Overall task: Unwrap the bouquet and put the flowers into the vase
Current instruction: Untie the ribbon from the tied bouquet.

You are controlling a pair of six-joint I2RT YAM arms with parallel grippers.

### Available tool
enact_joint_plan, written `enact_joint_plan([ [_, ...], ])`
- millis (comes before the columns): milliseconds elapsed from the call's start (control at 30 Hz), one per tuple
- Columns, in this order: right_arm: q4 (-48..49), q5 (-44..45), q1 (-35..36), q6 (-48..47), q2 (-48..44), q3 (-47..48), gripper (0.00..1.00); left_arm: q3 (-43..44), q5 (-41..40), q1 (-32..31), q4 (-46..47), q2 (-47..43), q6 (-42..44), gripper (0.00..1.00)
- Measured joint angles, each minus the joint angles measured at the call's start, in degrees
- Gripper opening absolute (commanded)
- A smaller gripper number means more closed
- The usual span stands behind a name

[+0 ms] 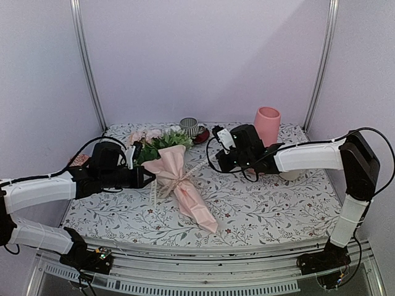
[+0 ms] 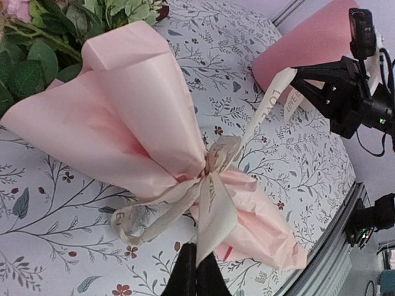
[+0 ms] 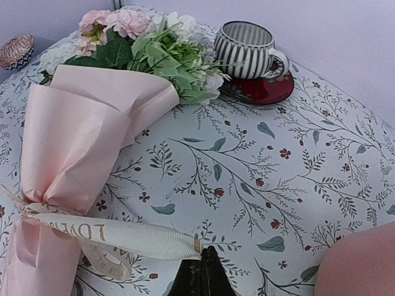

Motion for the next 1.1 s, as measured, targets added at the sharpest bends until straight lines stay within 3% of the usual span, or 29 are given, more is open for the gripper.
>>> enact_joint_plan([
  [1100, 0.00, 2.78, -1.25, 2.23, 0.00, -1.44, 0.02, 10.71, 0.42, 0.02, -3.02, 0.09, 1.44, 0.00],
])
